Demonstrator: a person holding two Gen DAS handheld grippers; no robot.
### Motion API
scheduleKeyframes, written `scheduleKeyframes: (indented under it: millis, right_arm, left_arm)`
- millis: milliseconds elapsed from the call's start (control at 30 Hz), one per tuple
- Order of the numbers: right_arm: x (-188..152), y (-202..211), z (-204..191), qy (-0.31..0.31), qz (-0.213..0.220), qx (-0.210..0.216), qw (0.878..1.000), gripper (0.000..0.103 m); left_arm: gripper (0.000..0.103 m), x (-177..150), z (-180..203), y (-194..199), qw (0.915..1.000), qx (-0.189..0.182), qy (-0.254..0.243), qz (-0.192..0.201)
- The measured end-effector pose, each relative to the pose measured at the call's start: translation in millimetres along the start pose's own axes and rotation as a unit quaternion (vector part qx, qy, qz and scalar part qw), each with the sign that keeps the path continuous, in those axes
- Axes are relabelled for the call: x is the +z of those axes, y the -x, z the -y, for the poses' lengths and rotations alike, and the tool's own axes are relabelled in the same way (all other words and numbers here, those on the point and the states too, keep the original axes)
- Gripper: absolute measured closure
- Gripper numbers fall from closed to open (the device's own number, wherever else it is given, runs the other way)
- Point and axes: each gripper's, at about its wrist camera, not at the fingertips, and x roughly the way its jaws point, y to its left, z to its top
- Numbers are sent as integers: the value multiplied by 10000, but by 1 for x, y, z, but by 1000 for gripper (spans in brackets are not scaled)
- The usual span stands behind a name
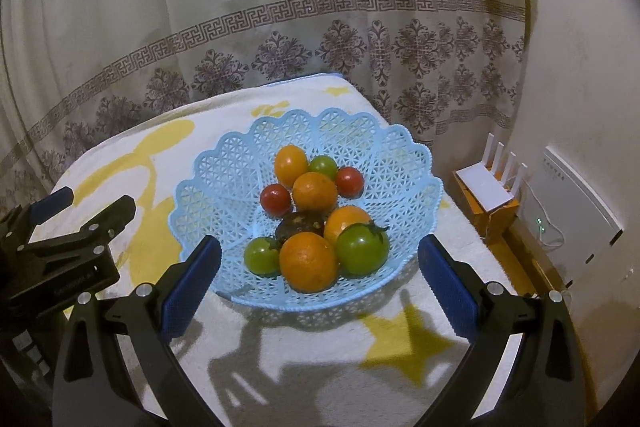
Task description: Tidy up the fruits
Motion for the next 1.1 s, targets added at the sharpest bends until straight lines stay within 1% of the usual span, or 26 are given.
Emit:
scheduleKeyframes:
  millis: [133, 1100]
  right_arm:
    - [-1, -3, -1, 22, -36, -3, 10000, 3]
    - [-5, -7, -6, 127, -55, -44, 9999, 3]
  left_arm:
    - [5, -1, -1, -4, 9999, 119, 22, -99]
    - [5, -5, 1, -8, 9998, 63, -94, -164]
